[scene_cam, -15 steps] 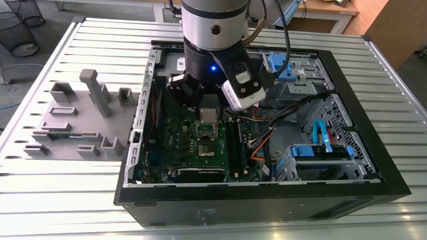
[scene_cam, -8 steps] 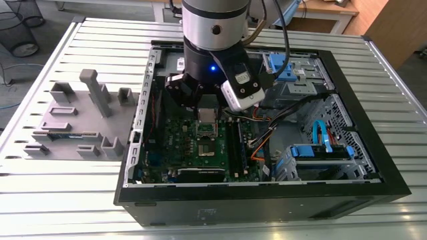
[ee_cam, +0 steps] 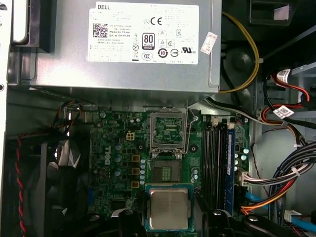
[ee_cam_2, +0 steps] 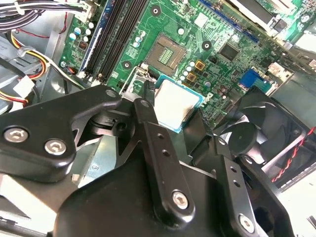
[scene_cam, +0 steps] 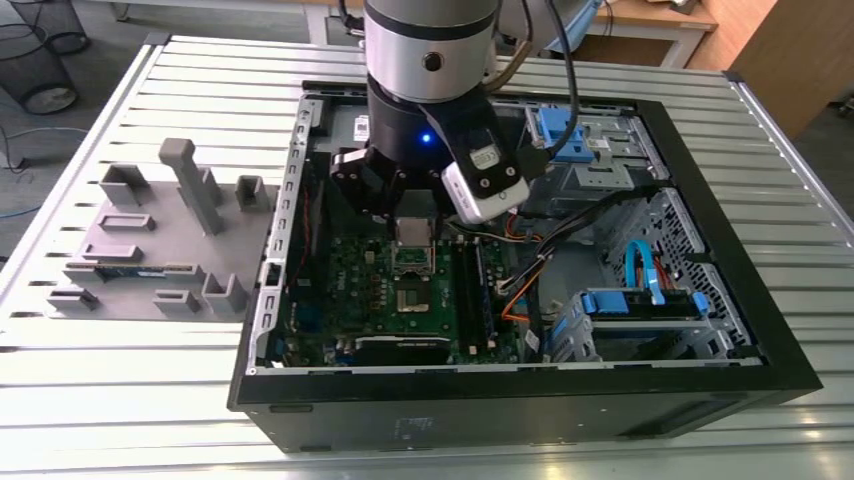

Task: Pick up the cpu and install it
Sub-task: 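Place the cpu into insertion slot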

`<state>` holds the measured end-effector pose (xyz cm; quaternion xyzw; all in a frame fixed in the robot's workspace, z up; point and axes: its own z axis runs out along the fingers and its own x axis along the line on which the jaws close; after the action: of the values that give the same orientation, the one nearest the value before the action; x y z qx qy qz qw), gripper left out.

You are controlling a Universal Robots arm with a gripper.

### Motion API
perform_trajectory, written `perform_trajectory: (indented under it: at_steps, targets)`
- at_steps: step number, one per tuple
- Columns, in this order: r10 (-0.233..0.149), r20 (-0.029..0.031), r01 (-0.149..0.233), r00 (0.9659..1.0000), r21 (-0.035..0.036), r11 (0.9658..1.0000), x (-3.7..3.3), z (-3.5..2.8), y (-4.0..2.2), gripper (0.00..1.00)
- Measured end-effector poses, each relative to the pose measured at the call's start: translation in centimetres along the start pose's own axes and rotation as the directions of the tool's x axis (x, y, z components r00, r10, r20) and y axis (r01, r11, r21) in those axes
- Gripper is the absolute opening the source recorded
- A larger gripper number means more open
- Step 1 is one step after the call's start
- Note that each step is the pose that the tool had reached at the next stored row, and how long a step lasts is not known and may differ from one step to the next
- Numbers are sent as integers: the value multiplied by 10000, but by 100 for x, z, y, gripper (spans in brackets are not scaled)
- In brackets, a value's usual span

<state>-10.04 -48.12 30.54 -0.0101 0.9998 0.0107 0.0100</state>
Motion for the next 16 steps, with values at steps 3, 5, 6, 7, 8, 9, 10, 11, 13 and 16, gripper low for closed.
perform_trajectory:
  at_steps: [3,5,6,7,8,9,10,11,13,16]
  targets:
    - [0,-2,0,10000,2,10000,1,34,-1,47]
    - [0,-3,0,10000,4,10000,2,63,-2,47]
    - [0,-3,0,10000,4,10000,2,78,-2,47]
    - [0,-2,0,10000,3,10000,2,93,-2,47]
    - [0,-1,0,10000,2,10000,3,109,-2,47]
    - [0,-2,0,10000,3,10000,3,124,-3,47]
    - [0,-2,0,10000,3,10000,4,140,-3,47]
    - [0,-2,0,10000,3,10000,4,156,-3,47]
    - [0,-2,0,10000,2,10000,5,188,-4,47]
    - [0,-2,0,10000,3,10000,6,233,-5,47]
